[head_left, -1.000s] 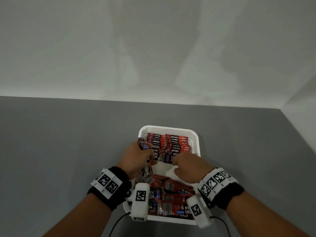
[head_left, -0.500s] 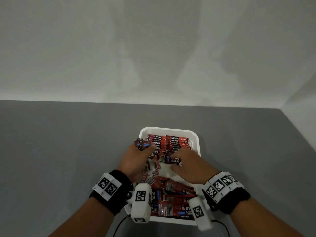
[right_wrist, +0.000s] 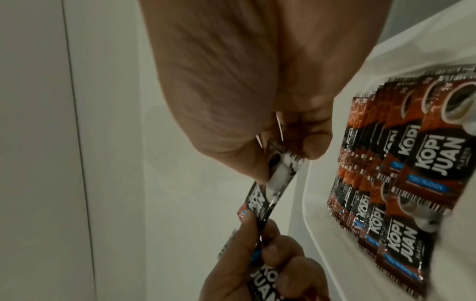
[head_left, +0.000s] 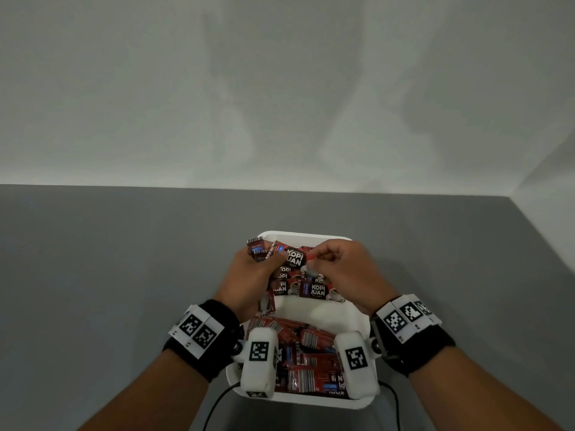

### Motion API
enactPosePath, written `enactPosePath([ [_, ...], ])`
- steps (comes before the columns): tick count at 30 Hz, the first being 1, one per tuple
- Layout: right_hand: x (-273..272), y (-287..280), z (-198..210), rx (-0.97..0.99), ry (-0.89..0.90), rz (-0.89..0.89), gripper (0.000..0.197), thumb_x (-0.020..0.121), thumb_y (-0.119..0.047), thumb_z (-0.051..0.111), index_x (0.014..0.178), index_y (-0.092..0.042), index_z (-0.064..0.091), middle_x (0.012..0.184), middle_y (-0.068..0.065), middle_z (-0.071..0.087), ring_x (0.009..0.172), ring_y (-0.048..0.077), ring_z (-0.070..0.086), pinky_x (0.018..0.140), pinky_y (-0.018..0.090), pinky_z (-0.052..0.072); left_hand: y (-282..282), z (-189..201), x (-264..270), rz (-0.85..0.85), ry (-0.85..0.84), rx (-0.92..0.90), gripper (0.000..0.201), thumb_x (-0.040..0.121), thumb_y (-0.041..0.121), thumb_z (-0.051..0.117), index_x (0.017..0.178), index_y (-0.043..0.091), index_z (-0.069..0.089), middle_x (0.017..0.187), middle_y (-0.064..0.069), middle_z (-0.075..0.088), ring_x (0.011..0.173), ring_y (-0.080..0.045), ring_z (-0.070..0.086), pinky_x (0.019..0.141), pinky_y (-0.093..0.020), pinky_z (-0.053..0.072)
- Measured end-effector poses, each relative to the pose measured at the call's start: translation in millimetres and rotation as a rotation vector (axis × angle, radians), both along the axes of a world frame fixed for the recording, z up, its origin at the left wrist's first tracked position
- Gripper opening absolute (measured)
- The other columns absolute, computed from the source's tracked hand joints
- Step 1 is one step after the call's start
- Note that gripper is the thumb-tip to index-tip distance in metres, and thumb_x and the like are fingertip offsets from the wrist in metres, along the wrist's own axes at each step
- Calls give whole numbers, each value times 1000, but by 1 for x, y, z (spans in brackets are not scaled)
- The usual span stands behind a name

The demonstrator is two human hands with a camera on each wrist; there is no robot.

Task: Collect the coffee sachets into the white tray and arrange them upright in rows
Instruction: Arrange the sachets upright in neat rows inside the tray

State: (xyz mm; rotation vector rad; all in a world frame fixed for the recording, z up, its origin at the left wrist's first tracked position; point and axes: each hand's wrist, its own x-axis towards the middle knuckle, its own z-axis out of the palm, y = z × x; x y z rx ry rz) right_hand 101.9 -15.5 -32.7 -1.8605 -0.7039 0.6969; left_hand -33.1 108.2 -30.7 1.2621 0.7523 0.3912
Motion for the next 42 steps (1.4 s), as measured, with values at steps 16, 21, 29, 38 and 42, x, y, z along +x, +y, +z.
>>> enactPosePath([
  [16,-9,51,-52,-496,-489,420,15,84,-10,70,91,-15,82,99,2,75,93,19,69,84,26,53,23,-15,-15,190,187,-26,20,91,-2,46,96,3,64,67,-6,53,52,-15,53,47,-26,45],
  [21,-10,54,-61,-513,-590,413,13,82,-12,76,94,-11,78,102,5,73,96,23,68,86,28,54,18,-14,-19,155,183,9,17,90,-4,50,85,5,63,58,-1,62,49,-12,63,46,-25,50],
  [29,-9,46,-54,-437,-531,340,11,87,-9,65,90,-11,76,94,3,73,88,18,66,78,25,47,14,-19,-14,107,205,82,12,83,-9,61,82,3,63,61,-4,63,49,-10,60,45,-24,49],
  [38,0,9,-9,-145,-127,210,20,84,-6,77,88,-25,73,79,-2,75,70,4,69,71,19,56,9,-17,-1,118,98,-10,22,84,-12,70,93,5,60,78,-12,69,60,-17,70,48,-27,53],
  [42,11,2,-4,-197,-194,222,17,84,-8,78,87,-24,74,76,-10,71,66,-2,65,65,10,50,8,-22,1,74,132,69,22,81,-14,70,93,5,65,81,-12,67,74,-27,70,72,-50,63],
])
